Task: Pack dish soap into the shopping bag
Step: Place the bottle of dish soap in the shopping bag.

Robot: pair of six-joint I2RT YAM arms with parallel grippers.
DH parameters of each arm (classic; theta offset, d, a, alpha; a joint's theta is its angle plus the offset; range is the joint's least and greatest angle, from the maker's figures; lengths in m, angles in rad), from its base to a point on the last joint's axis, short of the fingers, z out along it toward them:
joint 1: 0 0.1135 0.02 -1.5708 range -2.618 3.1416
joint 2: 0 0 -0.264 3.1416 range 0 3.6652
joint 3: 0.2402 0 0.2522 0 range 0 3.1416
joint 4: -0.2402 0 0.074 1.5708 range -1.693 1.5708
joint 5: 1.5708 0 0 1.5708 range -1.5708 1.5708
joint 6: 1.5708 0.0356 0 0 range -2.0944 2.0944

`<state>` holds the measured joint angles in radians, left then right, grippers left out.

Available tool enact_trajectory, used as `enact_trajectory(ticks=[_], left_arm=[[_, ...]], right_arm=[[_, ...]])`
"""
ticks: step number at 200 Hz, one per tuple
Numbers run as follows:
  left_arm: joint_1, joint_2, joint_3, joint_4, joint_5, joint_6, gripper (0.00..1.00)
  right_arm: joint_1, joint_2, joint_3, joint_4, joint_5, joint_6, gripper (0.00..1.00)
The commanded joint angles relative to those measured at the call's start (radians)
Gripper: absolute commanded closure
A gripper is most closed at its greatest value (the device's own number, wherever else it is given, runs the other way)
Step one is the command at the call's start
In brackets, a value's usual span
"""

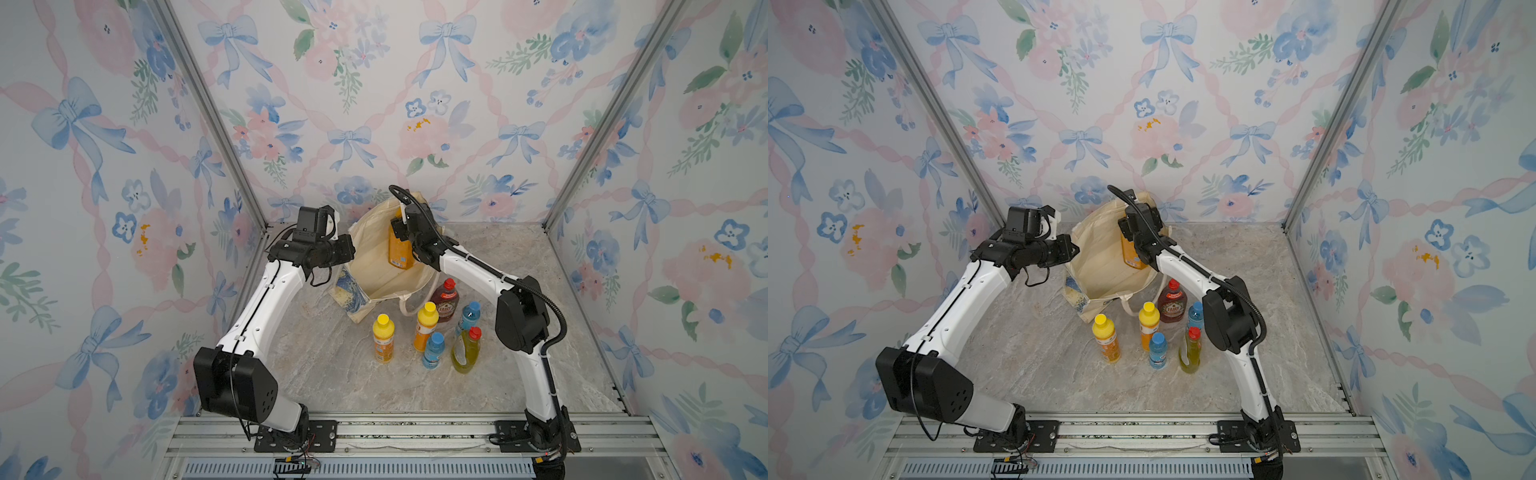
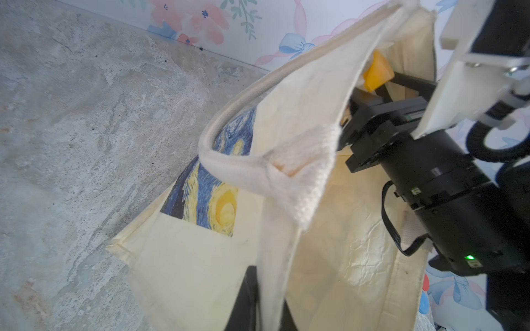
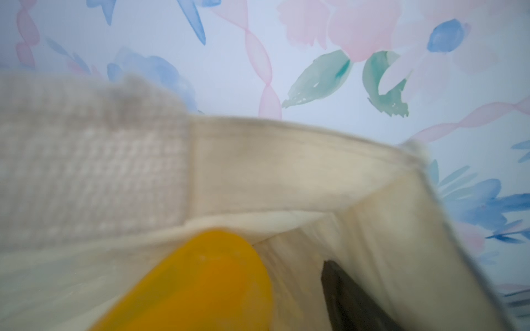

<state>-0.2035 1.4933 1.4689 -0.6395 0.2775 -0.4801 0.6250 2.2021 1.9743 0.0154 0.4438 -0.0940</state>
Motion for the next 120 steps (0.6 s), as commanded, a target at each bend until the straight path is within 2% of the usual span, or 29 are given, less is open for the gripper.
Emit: enact_trajectory(ticks=[1, 16, 75, 120], left_arm=[[-0.005, 0.007, 0.032, -0.003, 0.003, 0.007, 1.0], [-0.005, 0.012, 0.036, -0.003, 0.008, 0.003, 1.0], [-0.005, 0.019, 0.037, -0.002, 0.012, 0.01, 1.0], [-0.004, 0.022, 0.03, -0.003, 0.012, 0.015, 1.0]], right_arm=[[-0.023, -0.083, 0.036, 0.032, -0.058, 0.063, 0.24], [-0.025, -0.088, 0.037, 0.023, -0.096, 0.078, 0.18], [-0.021, -0.11, 0.01, 0.022, -0.161, 0.065, 0.07], [-0.016, -0.202, -0.003, -0.032, -0.24, 0.07, 0.04]])
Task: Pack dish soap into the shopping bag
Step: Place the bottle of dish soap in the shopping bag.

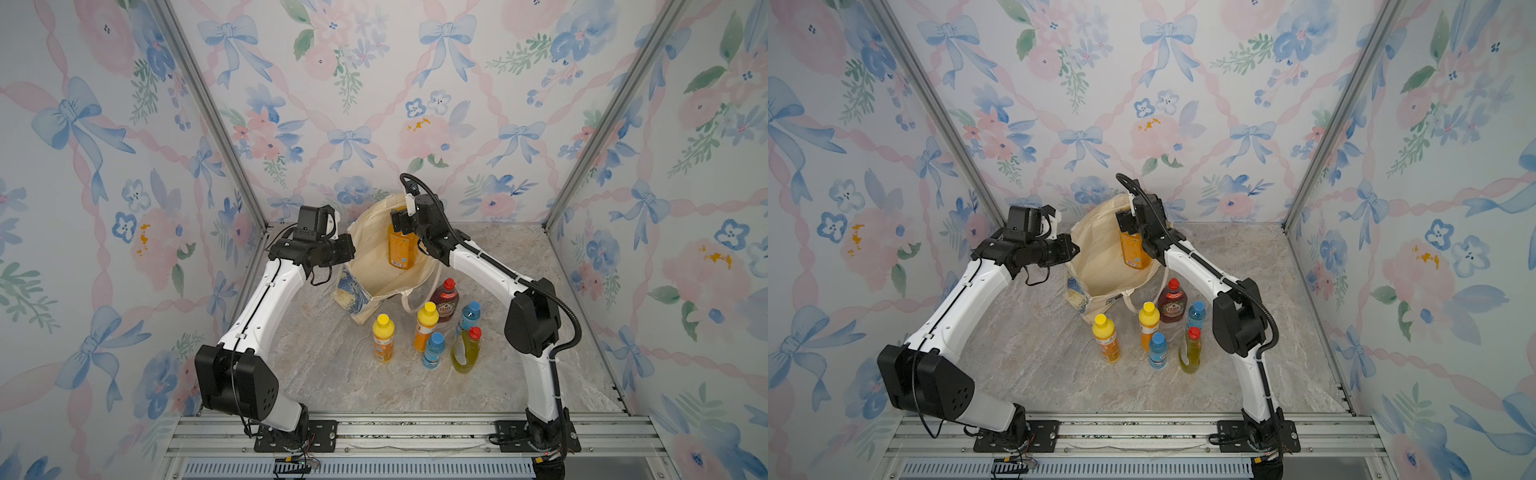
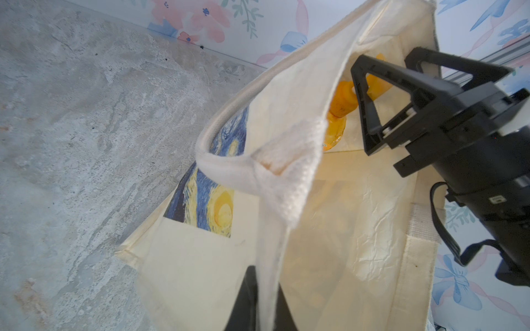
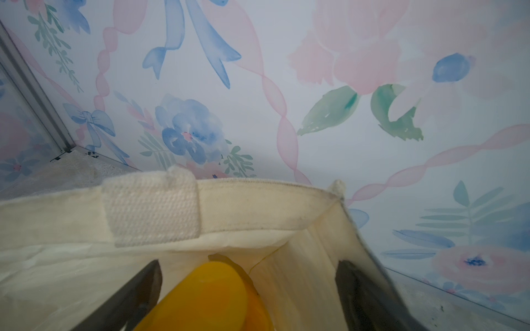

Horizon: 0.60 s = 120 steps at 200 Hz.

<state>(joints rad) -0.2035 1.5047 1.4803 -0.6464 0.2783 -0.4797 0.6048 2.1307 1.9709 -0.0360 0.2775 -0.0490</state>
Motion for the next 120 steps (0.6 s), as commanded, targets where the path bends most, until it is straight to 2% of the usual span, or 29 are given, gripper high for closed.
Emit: enact_trajectory(ticks=[1, 44, 72, 94, 120], left_arm=[[-0.005, 0.01, 0.018, 0.004, 0.01, 0.015, 1.0], [-0.005, 0.0, 0.005, 0.005, 0.006, 0.028, 1.0], [-0.004, 0.004, 0.005, 0.005, 0.012, 0.038, 1.0], [-0.005, 0.004, 0.005, 0.006, 0.015, 0.046, 1.0], [-0.005, 0.003, 0.0, 0.005, 0.019, 0.049, 1.0]], right_arm=[[0.004, -0.134, 0.0, 0.018, -0.076, 0.026, 0.04], [-0.006, -0.228, -0.027, -0.055, -0.101, 0.075, 0.04], [-0.023, -0.235, -0.011, -0.111, -0.085, 0.113, 0.04], [-0.023, -0.205, 0.055, -0.189, -0.154, 0.103, 0.04], [-0.012, -0.177, 0.128, -0.285, -0.227, 0.107, 0.09]])
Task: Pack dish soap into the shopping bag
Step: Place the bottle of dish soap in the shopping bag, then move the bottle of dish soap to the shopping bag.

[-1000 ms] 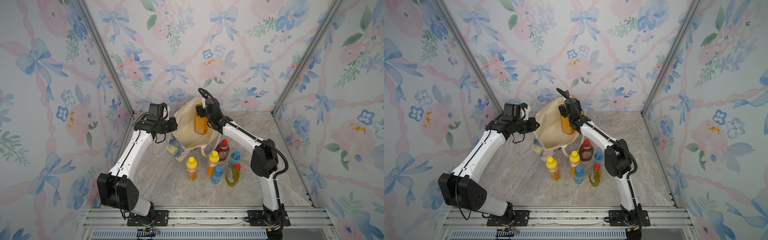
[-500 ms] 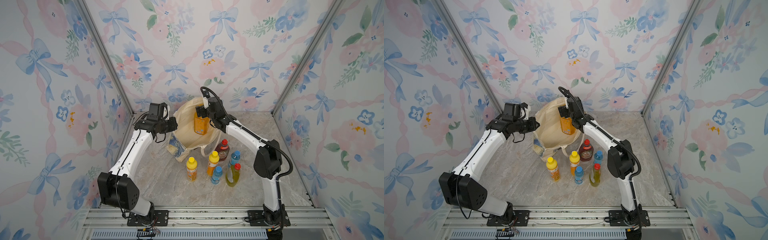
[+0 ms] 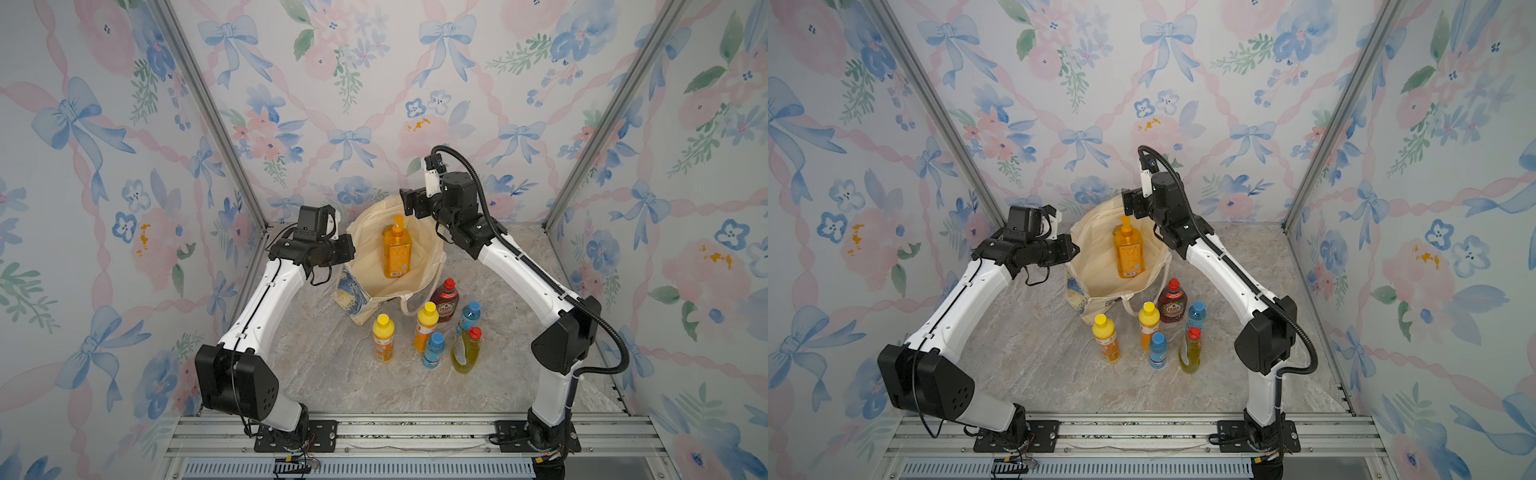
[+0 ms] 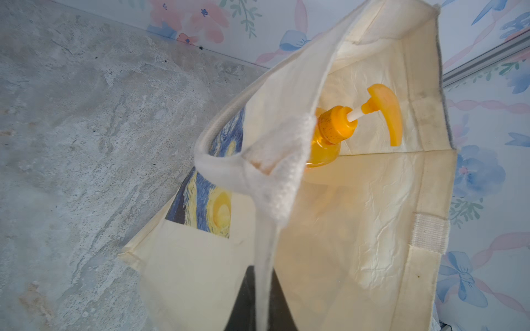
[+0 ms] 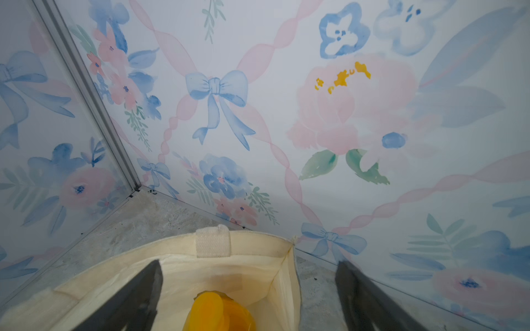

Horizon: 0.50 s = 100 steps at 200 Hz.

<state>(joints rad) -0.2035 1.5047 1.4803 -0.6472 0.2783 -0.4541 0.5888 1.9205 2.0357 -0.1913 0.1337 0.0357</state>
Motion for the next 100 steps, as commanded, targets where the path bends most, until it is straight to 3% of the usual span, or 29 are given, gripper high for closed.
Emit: enact_trajectory(ticks=[1, 16, 60, 100], left_arm=[[-0.004, 0.002, -0.001, 0.007, 0.019, 0.023, 1.0], [-0.005, 0.002, -0.003, 0.006, 0.024, 0.026, 1.0], [-0.004, 0.0, -0.003, 0.006, 0.027, 0.033, 1.0], [-0.004, 0.004, -0.004, 0.006, 0.033, 0.042, 1.0]], right_arm=[[0.005, 0.035, 0.068, -0.137, -0.083, 0.023, 0.09], [0.016, 0.066, 0.153, -0.262, -0.067, 0.037, 0.11], [0.035, 0.288, 0.648, -0.766, -0.006, 0.154, 0.15], [0.052, 0.316, 0.649, -0.791, -0.048, 0.155, 0.2]])
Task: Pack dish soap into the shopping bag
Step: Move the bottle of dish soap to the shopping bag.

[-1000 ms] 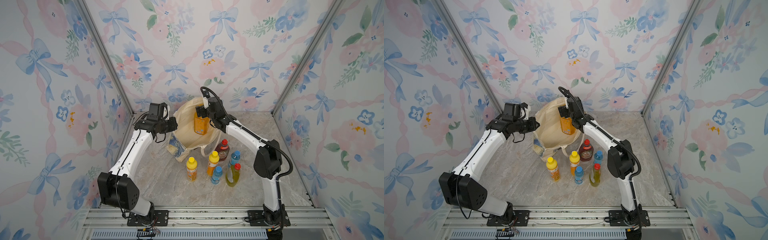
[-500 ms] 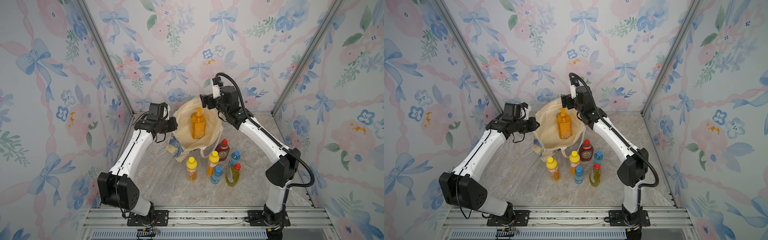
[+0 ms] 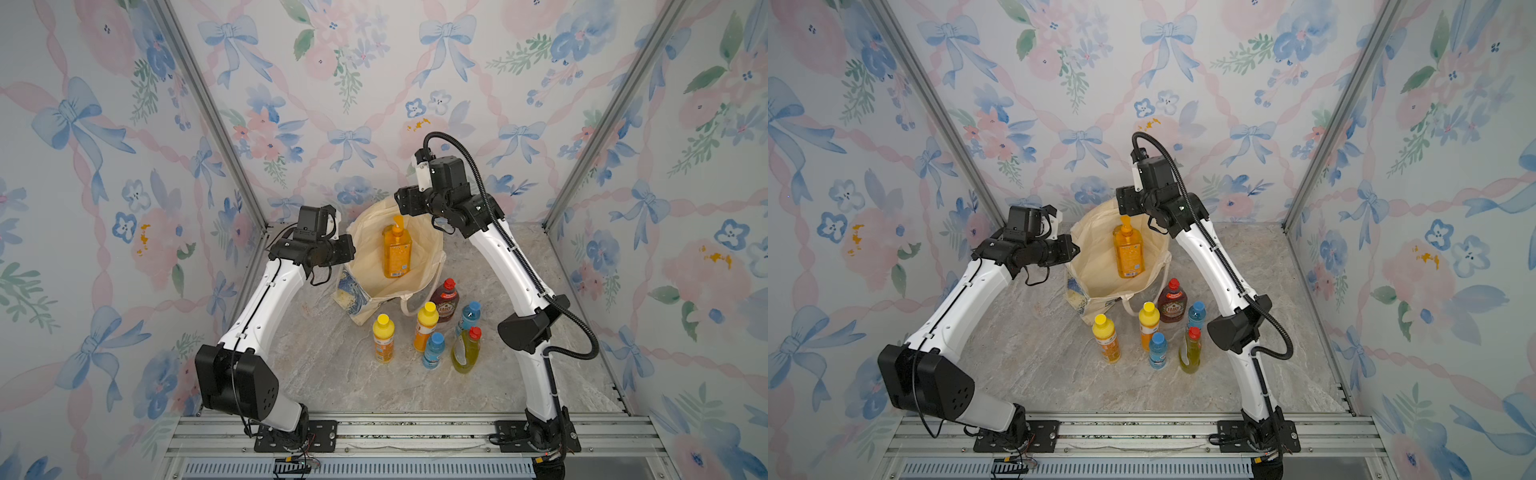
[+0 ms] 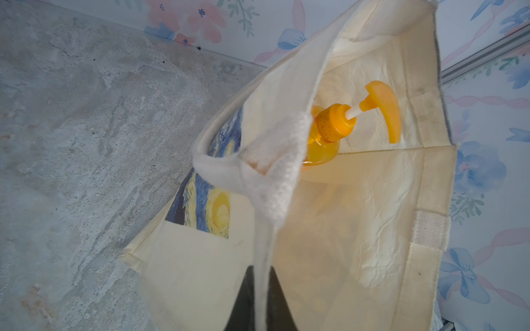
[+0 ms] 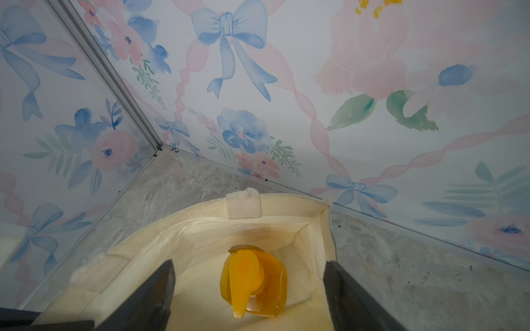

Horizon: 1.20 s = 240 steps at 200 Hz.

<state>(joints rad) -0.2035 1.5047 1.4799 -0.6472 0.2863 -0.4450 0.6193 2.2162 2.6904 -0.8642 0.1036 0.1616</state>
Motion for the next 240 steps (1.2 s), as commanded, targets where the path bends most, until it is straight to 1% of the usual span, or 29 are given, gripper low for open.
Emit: enact_trajectory(ticks=[1, 35, 72, 110, 132, 162, 222, 240], left_arm=[[-0.004, 0.004, -0.003, 0.006, 0.025, 0.032, 1.0], [-0.001, 0.007, -0.002, 0.006, 0.04, 0.041, 1.0], [0.004, 0.002, -0.013, 0.006, 0.04, 0.045, 1.0], [0.006, 0.0, -0.016, 0.006, 0.038, 0.042, 1.0], [0.006, -0.004, -0.02, 0.006, 0.033, 0.039, 1.0], [0.006, -0.005, -0.021, 0.006, 0.027, 0.036, 1.0], [0.008, -0.009, -0.023, 0.006, 0.018, 0.031, 1.0], [0.009, -0.007, -0.023, 0.007, 0.019, 0.029, 1.0]], right_arm=[[0.021, 0.021, -0.007, -0.118, -0.018, 0.029, 0.2], [0.025, 0.059, -0.009, -0.095, -0.012, 0.031, 0.23], [0.023, 0.125, -0.005, -0.037, -0.012, 0.023, 0.28], [0.019, 0.176, 0.023, 0.018, -0.018, 0.027, 0.37], [0.016, 0.198, 0.022, 0.04, -0.027, 0.027, 0.46], [0.019, 0.21, 0.021, 0.059, -0.01, 0.005, 0.61], [0.027, 0.212, 0.02, 0.078, 0.099, -0.106, 1.0], [0.028, 0.212, 0.018, 0.1, 0.133, -0.142, 1.0]])
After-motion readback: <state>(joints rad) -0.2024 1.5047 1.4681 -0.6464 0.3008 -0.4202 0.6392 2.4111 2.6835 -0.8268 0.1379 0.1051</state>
